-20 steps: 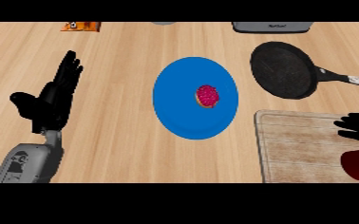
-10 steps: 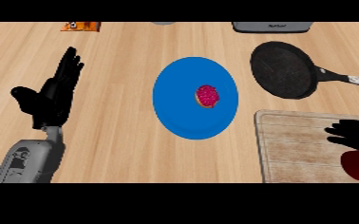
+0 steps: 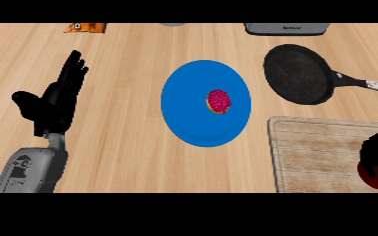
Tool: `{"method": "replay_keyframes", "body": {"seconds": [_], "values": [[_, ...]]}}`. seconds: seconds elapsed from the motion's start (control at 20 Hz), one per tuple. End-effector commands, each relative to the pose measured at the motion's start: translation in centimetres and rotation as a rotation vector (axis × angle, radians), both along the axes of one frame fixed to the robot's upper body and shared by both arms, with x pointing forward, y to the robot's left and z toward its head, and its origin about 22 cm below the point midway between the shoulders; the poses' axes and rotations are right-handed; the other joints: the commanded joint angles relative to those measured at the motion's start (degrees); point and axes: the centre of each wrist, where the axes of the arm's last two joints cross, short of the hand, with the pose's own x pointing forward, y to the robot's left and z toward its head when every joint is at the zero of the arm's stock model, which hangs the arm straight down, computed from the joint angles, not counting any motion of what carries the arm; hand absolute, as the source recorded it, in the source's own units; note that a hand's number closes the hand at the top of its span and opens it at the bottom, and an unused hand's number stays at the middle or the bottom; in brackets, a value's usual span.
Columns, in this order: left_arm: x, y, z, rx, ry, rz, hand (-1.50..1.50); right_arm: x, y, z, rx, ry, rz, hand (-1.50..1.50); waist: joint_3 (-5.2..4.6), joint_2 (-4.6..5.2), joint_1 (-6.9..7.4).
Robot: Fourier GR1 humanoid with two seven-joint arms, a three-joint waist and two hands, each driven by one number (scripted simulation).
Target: Pick the can from the cutting board and place it in the pan
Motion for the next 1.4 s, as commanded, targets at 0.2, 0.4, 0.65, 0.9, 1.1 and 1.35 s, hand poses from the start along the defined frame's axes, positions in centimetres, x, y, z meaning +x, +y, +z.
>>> {"method": "replay_keyframes", "body": {"seconds": [0.2, 0.4, 0.65, 0.9, 1.1, 1.35], "values": [[-0.5, -1.4, -0.3, -0.003, -0.005, 0.006, 0.00, -0.9, -1.2, 0.1, 0.085, 0.009, 0.042, 1.50, 0.27, 0.00, -0.40], [-0.2, 0.5, 0.0, 0.010, -0.002, 0.013, 0.00, -1.0, 9.7, -5.4, 0.148, -0.009, -0.258, 1.50, 0.00, -0.62, -1.22], [-1.1, 1.5, -1.0, 0.003, 0.021, 0.063, 0.00, -1.7, 16.1, -5.6, 0.310, -0.172, -0.479, 1.50, -0.10, -1.58, -3.10], [-0.5, 0.4, 0.3, 0.001, -0.004, 0.038, 0.00, -2.2, 24.2, -1.0, 0.529, -0.409, -0.604, 1.50, 0.04, -1.21, -1.93], [-0.7, 1.9, 0.3, 0.002, -0.002, 0.020, 0.00, -4.4, 27.2, 2.7, 0.613, -0.493, -0.758, 1.50, 0.11, -0.49, -1.29], [-1.3, 0.3, 0.7, -0.007, -0.023, 0.005, 0.00, -2.5, 28.9, 7.2, 0.694, -0.548, -0.850, 1.50, 0.25, -0.03, 0.36]]}}
